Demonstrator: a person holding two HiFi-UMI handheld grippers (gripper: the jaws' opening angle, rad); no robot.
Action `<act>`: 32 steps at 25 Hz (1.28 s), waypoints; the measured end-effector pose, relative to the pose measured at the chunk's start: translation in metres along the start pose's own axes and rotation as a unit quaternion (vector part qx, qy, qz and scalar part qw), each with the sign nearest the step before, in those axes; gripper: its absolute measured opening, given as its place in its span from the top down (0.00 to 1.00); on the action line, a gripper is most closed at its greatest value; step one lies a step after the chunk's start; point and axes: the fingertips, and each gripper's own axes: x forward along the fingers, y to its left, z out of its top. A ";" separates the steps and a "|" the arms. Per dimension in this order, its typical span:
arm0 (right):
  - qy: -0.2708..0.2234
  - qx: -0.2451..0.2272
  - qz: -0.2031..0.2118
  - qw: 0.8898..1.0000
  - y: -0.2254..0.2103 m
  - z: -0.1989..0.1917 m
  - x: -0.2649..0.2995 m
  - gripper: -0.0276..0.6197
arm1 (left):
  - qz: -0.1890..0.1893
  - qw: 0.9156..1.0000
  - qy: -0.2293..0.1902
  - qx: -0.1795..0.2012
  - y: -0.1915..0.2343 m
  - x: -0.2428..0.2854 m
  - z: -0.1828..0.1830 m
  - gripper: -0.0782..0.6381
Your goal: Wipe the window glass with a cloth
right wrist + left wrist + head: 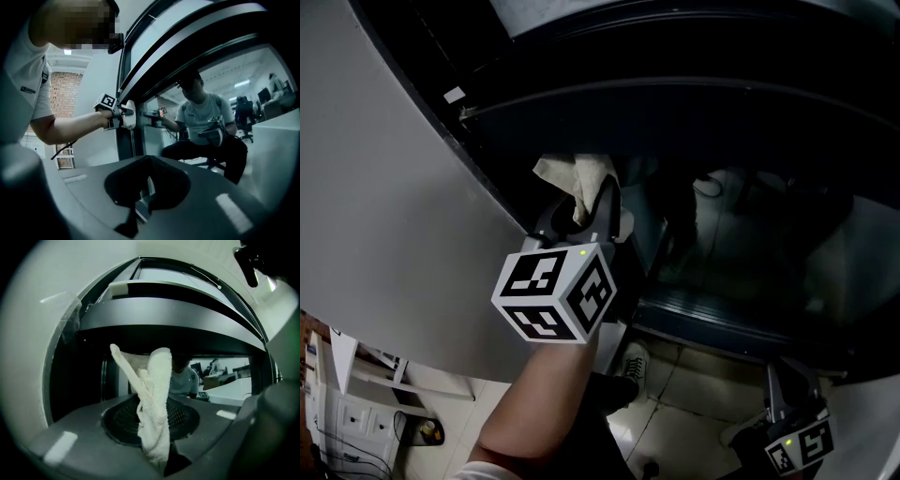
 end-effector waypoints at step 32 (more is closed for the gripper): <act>0.046 -0.001 -0.039 0.998 -0.034 -0.043 0.000 0.95 | -0.084 0.996 0.010 -0.020 -0.130 0.000 -0.013 0.74</act>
